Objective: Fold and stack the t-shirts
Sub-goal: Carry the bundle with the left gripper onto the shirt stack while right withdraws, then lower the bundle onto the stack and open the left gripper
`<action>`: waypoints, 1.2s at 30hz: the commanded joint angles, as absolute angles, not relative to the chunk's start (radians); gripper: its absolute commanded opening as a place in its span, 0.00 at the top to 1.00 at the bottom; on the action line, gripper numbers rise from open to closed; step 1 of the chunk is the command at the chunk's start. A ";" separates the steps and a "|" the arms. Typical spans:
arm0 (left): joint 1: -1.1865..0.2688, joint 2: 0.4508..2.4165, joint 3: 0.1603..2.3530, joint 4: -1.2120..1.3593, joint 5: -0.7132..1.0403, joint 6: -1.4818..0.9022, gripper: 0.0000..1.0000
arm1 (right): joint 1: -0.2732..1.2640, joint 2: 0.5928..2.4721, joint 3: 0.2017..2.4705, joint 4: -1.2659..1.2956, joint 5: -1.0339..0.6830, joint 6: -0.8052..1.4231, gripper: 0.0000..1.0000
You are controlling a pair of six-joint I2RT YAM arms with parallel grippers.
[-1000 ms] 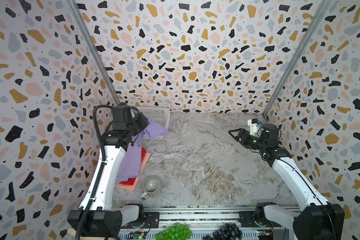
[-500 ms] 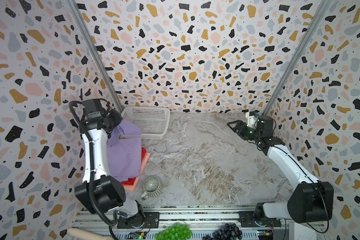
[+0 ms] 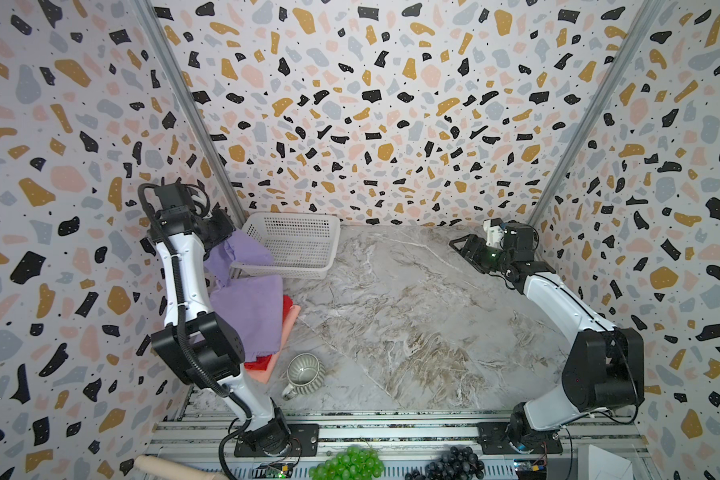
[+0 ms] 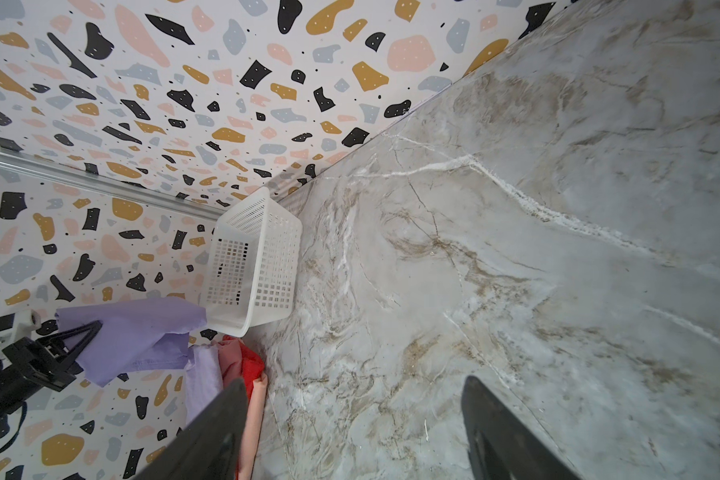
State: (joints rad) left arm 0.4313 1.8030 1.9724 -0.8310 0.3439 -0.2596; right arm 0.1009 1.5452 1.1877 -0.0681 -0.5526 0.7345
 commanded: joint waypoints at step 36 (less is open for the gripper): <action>0.608 1.205 0.953 -0.722 0.183 -0.296 0.85 | 0.127 1.657 1.241 -0.110 -0.659 0.660 0.21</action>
State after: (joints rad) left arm 0.5964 1.2438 0.9977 -0.6868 0.2230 -0.3008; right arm 0.1238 1.6600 1.2011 -0.0887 -0.6437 0.6849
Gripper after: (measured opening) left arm 0.141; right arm 0.792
